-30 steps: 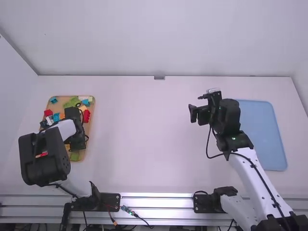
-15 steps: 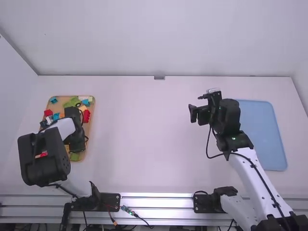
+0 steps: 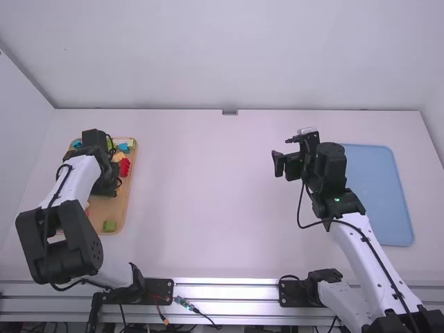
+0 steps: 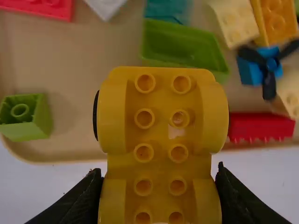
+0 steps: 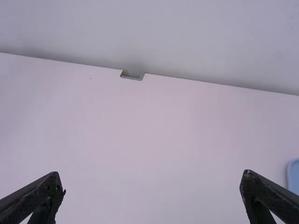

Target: Assemble lego blocks to make yellow taxi

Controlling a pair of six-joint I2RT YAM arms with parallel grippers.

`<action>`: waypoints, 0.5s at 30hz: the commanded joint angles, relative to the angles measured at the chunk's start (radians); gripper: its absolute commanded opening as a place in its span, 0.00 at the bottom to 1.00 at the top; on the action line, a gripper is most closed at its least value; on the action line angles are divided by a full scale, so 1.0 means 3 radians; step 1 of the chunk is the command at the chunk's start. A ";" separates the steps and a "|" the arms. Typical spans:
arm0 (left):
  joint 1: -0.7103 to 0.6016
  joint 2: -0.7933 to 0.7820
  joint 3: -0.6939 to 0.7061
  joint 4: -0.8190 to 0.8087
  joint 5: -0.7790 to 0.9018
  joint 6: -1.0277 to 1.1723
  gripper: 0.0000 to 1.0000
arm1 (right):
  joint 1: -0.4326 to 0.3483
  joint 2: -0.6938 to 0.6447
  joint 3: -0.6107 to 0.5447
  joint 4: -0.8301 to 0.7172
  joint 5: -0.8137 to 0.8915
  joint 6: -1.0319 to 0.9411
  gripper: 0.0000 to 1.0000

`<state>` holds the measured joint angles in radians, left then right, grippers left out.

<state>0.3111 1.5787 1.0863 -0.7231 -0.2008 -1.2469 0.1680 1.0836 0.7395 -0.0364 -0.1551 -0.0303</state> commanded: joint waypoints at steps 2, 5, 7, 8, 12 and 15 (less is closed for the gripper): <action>-0.0259 -0.0134 0.0022 0.0144 -0.0022 0.0735 0.01 | 0.0010 0.0017 0.0134 0.0000 -0.0015 0.0027 0.99; -0.0619 -0.0259 0.0018 0.0365 -0.0094 0.1312 0.02 | 0.0010 0.0017 0.0134 -0.0001 -0.0017 0.0028 0.99; -0.0767 -0.0318 0.0015 0.0430 -0.0084 0.1499 0.01 | 0.0010 0.0017 0.0134 -0.0003 -0.0017 0.0027 0.99; -0.0954 -0.0393 0.0015 0.0469 -0.0089 0.1649 0.01 | 0.0010 0.0017 0.0134 -0.0003 -0.0017 0.0027 0.99; -0.1559 -0.0523 0.0014 0.0669 0.0020 0.2778 0.02 | 0.0010 0.0017 0.0134 -0.0001 -0.0015 0.0025 0.99; -0.1930 -0.0516 0.0013 0.0701 0.0399 0.3807 0.02 | 0.0010 0.0014 0.0134 -0.0003 -0.0015 0.0027 0.99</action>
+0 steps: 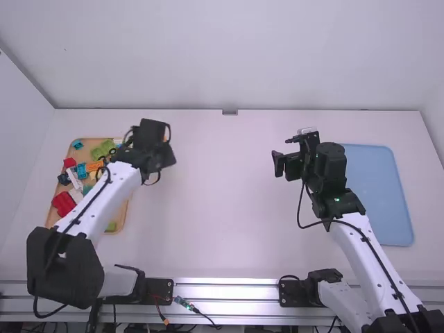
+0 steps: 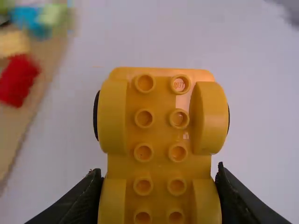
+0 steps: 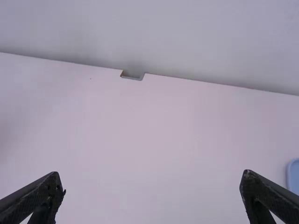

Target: Assemble lego blocks to make yellow taxi

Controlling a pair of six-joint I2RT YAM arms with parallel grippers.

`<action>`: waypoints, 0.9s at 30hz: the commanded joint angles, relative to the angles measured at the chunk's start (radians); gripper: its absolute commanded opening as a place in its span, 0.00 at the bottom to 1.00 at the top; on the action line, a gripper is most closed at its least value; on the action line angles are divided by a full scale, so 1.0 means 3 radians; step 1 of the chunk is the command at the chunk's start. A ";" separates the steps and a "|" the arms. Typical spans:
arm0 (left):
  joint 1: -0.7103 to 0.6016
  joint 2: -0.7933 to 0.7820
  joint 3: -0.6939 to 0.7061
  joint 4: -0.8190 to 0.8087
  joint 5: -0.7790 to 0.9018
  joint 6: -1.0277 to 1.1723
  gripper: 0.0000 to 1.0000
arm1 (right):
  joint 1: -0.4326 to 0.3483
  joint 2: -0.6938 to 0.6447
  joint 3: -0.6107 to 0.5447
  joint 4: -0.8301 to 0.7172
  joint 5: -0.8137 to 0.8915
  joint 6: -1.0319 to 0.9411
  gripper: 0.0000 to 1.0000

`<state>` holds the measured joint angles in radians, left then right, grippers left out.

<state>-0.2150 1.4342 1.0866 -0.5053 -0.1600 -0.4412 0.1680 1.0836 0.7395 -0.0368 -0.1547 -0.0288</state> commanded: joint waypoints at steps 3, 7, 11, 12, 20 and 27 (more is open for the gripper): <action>-0.0547 0.0038 -0.0025 -0.0042 0.0739 0.2096 0.02 | 0.0010 -0.0005 0.0134 -0.0024 -0.0015 0.0022 0.99; -0.0815 0.0201 -0.0130 -0.0046 0.1045 0.2973 0.01 | -0.0010 -0.0080 0.0134 -0.0149 -0.0005 0.0022 0.99; -0.0930 0.0401 -0.0221 0.0004 0.1264 0.3553 0.02 | -0.0102 -0.0237 0.0134 -0.0285 -0.0009 0.0132 0.99; -0.0933 0.0422 -0.0225 0.0010 0.1277 0.3581 0.01 | -0.0112 -0.0253 0.0134 -0.0300 -0.0008 0.0154 0.99; -0.0968 0.0937 -0.0252 0.0052 0.1466 0.4279 0.01 | -0.0225 -0.0579 0.0134 -0.0603 -0.0017 0.0197 0.99; -0.1031 0.1073 -0.0304 0.0086 0.1882 0.4643 0.03 | -0.0234 -0.0666 0.0134 -0.0680 -0.0004 0.0191 0.99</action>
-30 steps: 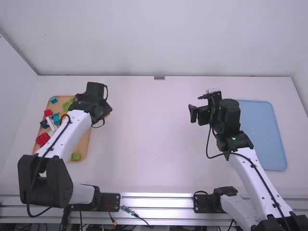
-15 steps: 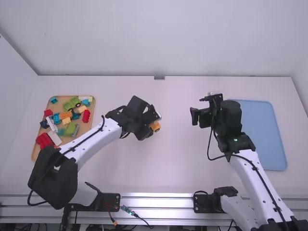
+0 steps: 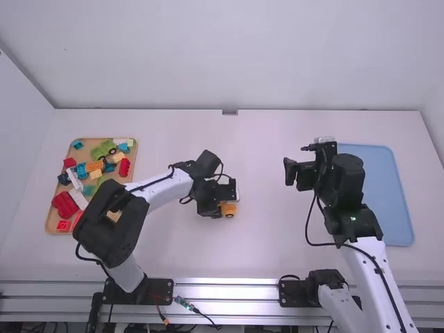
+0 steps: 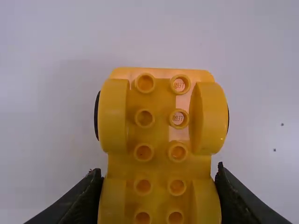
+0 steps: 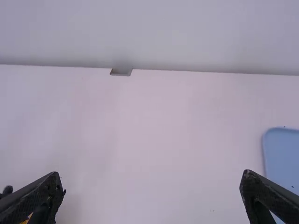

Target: Assemble lego blocks to make yellow taxi

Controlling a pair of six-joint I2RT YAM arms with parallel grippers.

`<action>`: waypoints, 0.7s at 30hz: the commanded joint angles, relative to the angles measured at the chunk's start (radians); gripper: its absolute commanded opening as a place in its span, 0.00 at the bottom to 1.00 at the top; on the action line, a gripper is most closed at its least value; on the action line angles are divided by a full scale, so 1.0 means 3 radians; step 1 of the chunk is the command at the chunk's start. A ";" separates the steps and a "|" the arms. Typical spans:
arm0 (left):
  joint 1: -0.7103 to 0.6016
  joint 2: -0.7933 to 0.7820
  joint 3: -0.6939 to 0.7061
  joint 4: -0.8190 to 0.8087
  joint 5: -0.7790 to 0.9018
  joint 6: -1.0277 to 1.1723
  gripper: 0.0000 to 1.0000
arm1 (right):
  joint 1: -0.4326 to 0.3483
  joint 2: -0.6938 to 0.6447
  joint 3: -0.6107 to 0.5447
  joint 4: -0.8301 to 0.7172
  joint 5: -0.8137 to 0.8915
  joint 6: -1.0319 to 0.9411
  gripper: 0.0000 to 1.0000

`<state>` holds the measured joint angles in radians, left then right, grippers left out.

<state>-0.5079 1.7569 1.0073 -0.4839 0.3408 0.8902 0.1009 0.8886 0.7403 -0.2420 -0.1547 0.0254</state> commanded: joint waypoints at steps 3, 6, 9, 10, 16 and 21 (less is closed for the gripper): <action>-0.0108 -0.0003 -0.0163 0.0292 0.0198 0.0052 0.03 | -0.0010 0.0020 0.0131 0.0019 -0.0006 0.0003 0.99; -0.0205 -0.0003 -0.0329 0.0514 0.0167 0.0089 0.02 | -0.0010 0.0098 0.0131 0.0069 -0.0005 0.0003 0.99; -0.0294 -0.0004 -0.0421 0.0626 -0.0071 0.0053 0.02 | -0.0010 0.0170 0.0131 0.0094 -0.0006 0.0003 0.99; -0.0317 -0.0004 -0.0427 0.0619 -0.0149 0.0053 0.02 | -0.0010 0.0192 0.0131 0.0098 -0.0006 0.0003 0.99; -0.0318 -0.0003 -0.0432 0.0621 -0.0228 0.0051 0.12 | -0.0010 0.0287 0.0131 0.0172 -0.0006 0.0003 0.99; -0.0314 -0.0003 -0.0439 0.0623 -0.0231 0.0051 0.30 | -0.0010 0.0280 0.0131 0.0168 -0.0006 0.0001 0.99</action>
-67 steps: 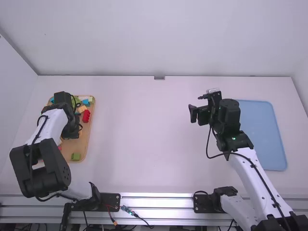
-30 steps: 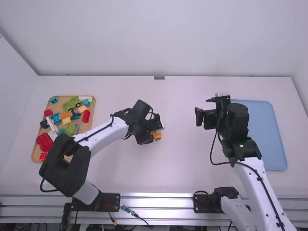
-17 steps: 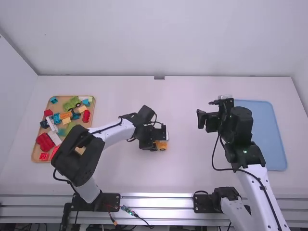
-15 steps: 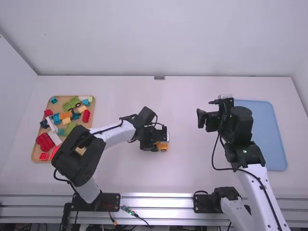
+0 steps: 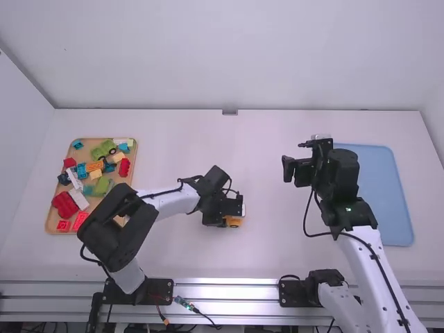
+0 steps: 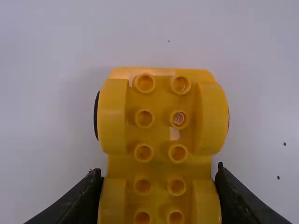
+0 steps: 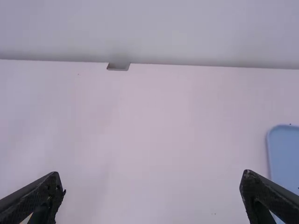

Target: Assemble lego blocks to make yellow taxi

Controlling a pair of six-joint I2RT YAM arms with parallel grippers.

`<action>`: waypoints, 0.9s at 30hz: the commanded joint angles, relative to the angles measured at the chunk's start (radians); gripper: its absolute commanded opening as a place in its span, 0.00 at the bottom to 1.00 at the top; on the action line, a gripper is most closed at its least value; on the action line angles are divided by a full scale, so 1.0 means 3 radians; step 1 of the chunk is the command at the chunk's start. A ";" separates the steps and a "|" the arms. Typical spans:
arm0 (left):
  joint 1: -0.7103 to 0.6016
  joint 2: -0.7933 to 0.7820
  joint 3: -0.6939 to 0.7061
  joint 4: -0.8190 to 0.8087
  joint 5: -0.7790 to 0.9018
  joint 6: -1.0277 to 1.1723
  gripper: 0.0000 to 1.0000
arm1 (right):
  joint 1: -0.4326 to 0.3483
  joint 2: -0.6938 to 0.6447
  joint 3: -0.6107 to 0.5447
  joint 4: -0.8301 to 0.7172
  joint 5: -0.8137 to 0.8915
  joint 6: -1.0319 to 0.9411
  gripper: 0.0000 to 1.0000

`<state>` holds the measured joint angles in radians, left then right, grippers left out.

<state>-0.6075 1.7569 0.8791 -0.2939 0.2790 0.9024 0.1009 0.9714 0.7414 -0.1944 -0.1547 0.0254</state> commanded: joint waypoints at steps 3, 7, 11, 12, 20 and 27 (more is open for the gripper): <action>0.0018 -0.0003 -0.0011 -0.0013 -0.0025 0.0010 0.99 | -0.0010 0.0004 0.0127 0.0008 -0.0008 0.0003 0.99; 0.0018 -0.0004 -0.0006 0.0022 -0.0048 0.0011 0.99 | -0.0010 0.0004 0.0127 -0.0003 -0.0006 0.0003 0.99; 0.0018 -0.0081 0.0097 -0.0076 -0.0011 0.0014 0.99 | -0.0010 0.0004 0.0127 0.0005 -0.0006 0.0001 0.99; 0.0018 -0.0116 0.0134 -0.0141 0.0001 0.0028 0.99 | -0.0010 0.0004 0.0127 0.0010 -0.0008 0.0003 0.99; 0.0243 -0.0748 0.0533 -0.0752 -0.0240 -0.0009 0.99 | -0.0004 0.0008 0.0127 0.0037 -0.0008 0.0003 0.99; 0.1099 -0.1235 0.0538 0.0084 -0.0772 -0.1386 0.99 | -0.0013 0.0005 0.0127 0.0050 -0.0008 0.0003 0.99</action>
<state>-0.3508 1.4059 1.0306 -0.2802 0.1242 0.6880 0.1009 0.9714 0.7414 -0.1825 -0.1547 0.0246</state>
